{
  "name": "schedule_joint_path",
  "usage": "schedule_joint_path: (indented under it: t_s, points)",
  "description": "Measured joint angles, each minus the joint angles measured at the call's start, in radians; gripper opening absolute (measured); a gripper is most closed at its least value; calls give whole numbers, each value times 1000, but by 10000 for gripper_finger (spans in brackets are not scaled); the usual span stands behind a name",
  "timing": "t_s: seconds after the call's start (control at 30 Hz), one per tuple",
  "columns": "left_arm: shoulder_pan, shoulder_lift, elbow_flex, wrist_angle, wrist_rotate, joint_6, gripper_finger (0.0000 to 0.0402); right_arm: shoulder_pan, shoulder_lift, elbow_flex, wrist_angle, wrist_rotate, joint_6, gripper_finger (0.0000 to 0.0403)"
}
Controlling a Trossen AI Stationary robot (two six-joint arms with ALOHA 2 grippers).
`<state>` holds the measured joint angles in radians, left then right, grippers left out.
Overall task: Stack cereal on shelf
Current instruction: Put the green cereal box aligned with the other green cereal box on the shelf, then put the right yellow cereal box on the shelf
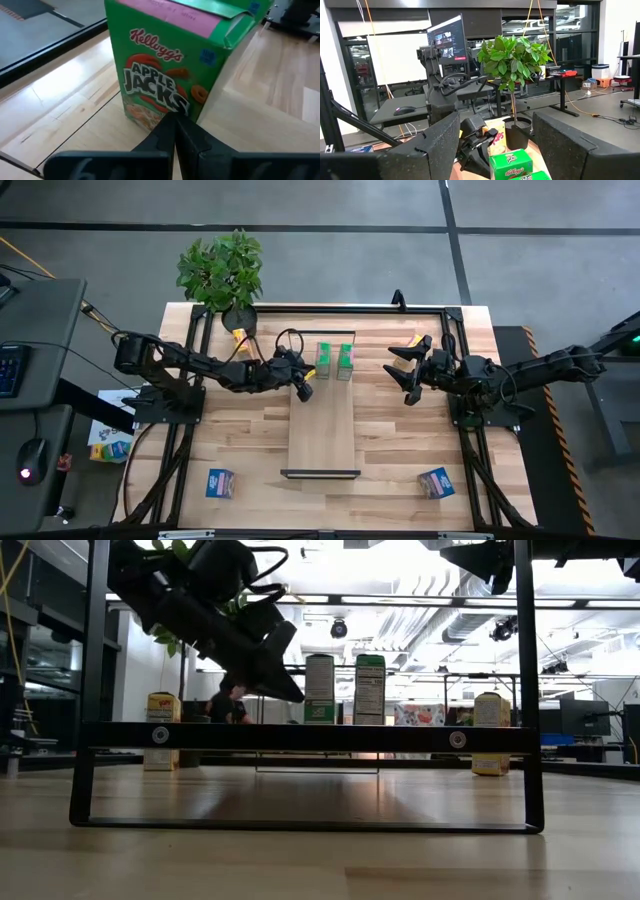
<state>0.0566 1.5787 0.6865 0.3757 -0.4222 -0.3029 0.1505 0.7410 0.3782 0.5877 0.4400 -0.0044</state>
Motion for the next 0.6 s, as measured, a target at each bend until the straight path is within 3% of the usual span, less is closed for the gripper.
schedule_joint_path:
  t_s: [0.2, 0.43, 0.6]
  points:
    - [1, -52, 0, -38, -26, 36, 0, 0, 0, 0, -2, 0, 0, 241]
    - [-34, -301, -5, -183, -37, 74, 0, 0, 0, 0, -8, 0, 6, 241]
    - [-106, -483, -120, -73, -36, 126, 0, 0, 0, 0, -8, -2, 9, 241]
